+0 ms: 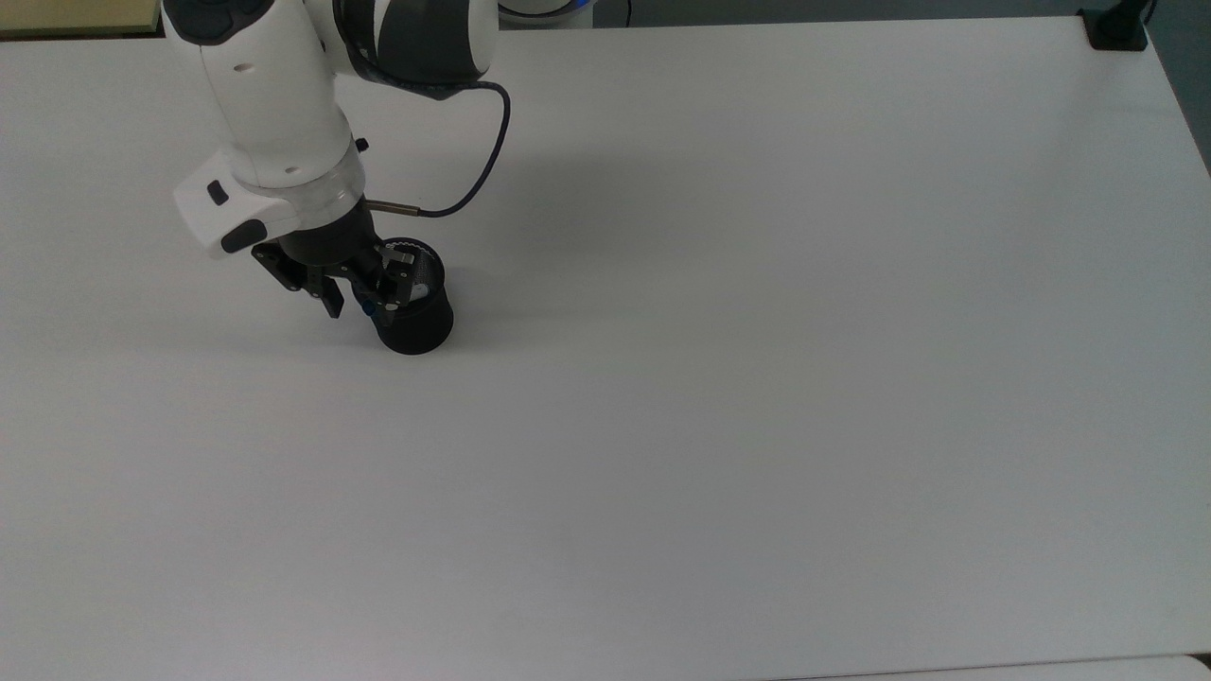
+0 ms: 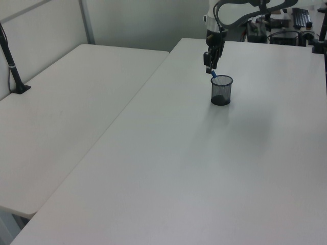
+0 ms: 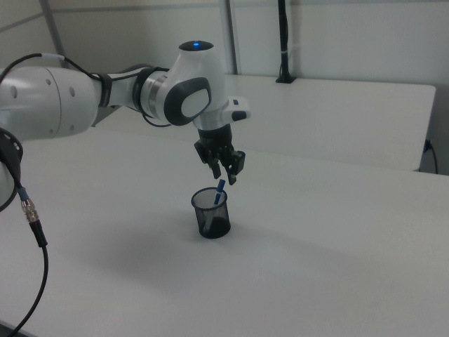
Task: Remove the marker
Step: 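Close the gripper on the blue marker's top end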
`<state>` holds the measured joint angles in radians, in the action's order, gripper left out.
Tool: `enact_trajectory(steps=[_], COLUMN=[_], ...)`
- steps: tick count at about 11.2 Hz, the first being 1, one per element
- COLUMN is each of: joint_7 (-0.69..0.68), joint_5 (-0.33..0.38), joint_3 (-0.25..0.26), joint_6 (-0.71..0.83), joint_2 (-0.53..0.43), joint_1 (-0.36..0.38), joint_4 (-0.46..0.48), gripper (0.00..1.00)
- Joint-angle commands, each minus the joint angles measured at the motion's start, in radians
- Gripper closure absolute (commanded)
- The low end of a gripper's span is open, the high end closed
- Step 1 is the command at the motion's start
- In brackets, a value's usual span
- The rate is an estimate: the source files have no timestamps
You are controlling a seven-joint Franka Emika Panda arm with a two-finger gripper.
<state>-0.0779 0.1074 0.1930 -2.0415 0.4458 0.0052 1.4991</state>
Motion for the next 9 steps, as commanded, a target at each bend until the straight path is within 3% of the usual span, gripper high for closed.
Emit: enact_trajectory(steps=[1,3,6,7,9], joint_7=[0.02,0.009,-0.022,-0.026,-0.031], joint_5=[0.015,0.011,0.0,0.0,0.0], joint_3=[0.0,0.0,-0.01,-0.013,-0.013], joint_6=[-0.009,-0.008,-0.005,-0.003,0.003], joint_2=[0.005,0.005,0.005,0.004,-0.002], joint_1=[0.013,0.015,0.015,0.015,0.015], joint_4=[-0.011,-0.002,0.012,0.021,0.021], gripper=[0.49,0.59,0.94,1.0,1.0])
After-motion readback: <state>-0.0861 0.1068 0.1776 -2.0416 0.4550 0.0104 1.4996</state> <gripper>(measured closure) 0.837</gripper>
